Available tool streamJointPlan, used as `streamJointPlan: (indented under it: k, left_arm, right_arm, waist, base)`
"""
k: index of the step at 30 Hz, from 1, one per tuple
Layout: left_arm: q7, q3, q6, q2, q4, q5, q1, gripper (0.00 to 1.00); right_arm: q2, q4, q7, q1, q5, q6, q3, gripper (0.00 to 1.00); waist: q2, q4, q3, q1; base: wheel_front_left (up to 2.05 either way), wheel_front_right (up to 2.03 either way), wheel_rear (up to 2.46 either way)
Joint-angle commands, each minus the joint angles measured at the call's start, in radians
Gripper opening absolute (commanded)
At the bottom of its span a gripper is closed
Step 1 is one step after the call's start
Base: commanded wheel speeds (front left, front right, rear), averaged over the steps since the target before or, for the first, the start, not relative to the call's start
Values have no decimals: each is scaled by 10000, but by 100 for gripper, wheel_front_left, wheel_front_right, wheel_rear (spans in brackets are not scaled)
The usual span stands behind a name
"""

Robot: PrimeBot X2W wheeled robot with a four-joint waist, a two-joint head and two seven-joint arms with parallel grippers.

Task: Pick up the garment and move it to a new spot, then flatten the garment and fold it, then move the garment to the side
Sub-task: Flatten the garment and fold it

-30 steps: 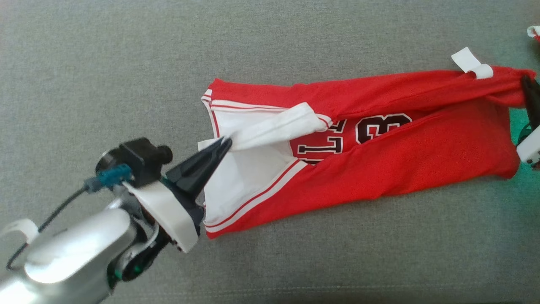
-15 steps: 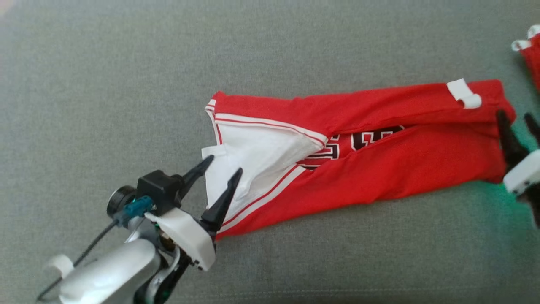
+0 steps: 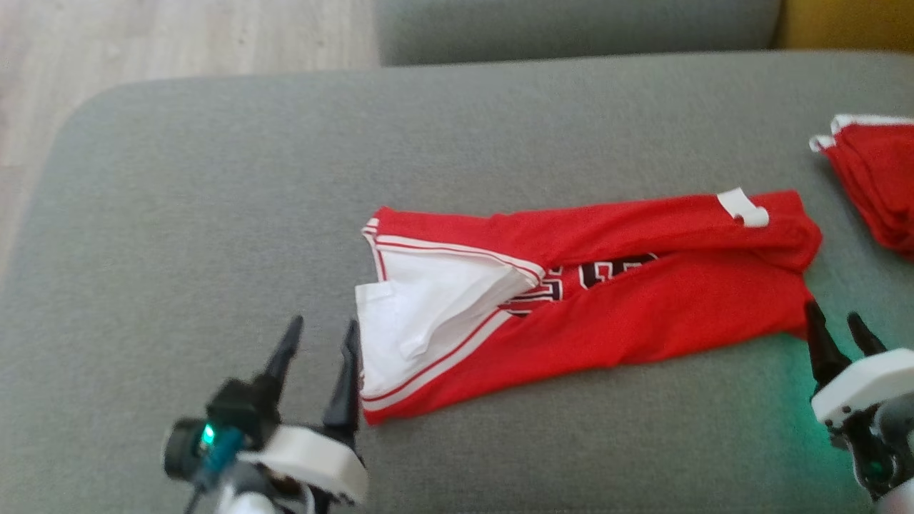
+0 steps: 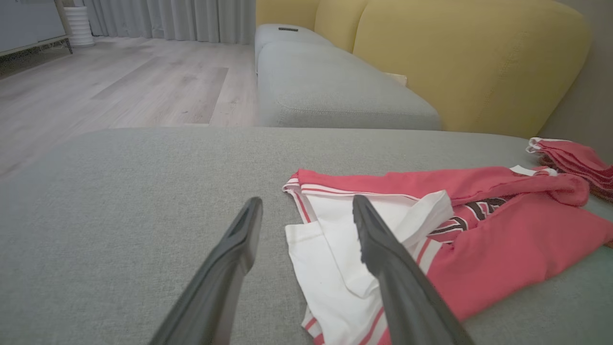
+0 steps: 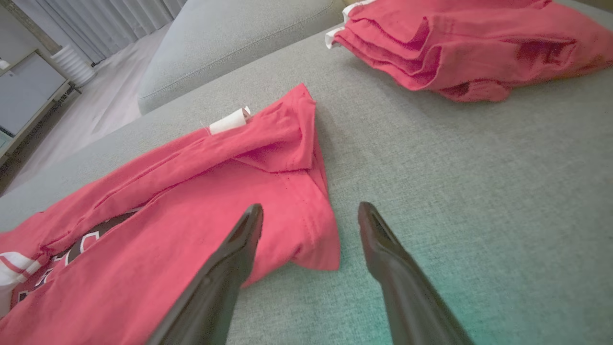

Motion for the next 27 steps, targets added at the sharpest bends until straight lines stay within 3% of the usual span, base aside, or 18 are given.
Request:
streamJointPlan:
  k: [1, 6, 12, 23, 24, 25, 27]
  left_arm:
    - [-120, 549, -95, -163, -225, 388, -85, 100]
    - [-121, 682, -701, -880, 57, 1279, 622, 100]
    - [-121, 972, -1311, -1475, 264, 1823, 883, 100]
    - [-122, 1486, -2076, -2100, 349, 2414, 786, 100]
    - [-122, 1543, -2126, -2150, 350, 2460, 772, 100]
    - [-122, 1601, -2178, -2190, 358, 2503, 761, 100]
    - [-122, 1719, -2280, -2255, 387, 2586, 758, 100]
  right_arm:
    - [-92, -54, -63, -286, -291, 65, -104, 100]
    - [188, 1168, 112, -970, -1247, 65, -1175, 100]
    - [16, 2747, 150, -1987, -2412, 65, -2232, 100]
    - [-187, 5122, 394, -3370, -4292, 65, -3377, 100]
    - [-110, 5251, 421, -3483, -4347, 65, -3427, 96]
    - [-14, 5364, 466, -3583, -4365, 65, -3466, 82]
    - [161, 5551, 637, -3716, -4401, 65, -3414, 35]
  waist:
    - [-1, 329, -318, 3]
    - [-1, 905, -542, 3]
    - [-1, 1579, -373, 3]
    - [-1, 1859, 172, 3]
    - [-1, 1846, 208, 3]
    - [-1, 1823, 229, 3]
    - [-1, 1773, 241, 3]
  base:
    - [0, 0, 0]
    - [0, 0, 0]
    - [0, 0, 0]
    - [0, 0, 0]
    - [0, 0, 0]
    - [0, 0, 0]
    - [0, 0, 0]
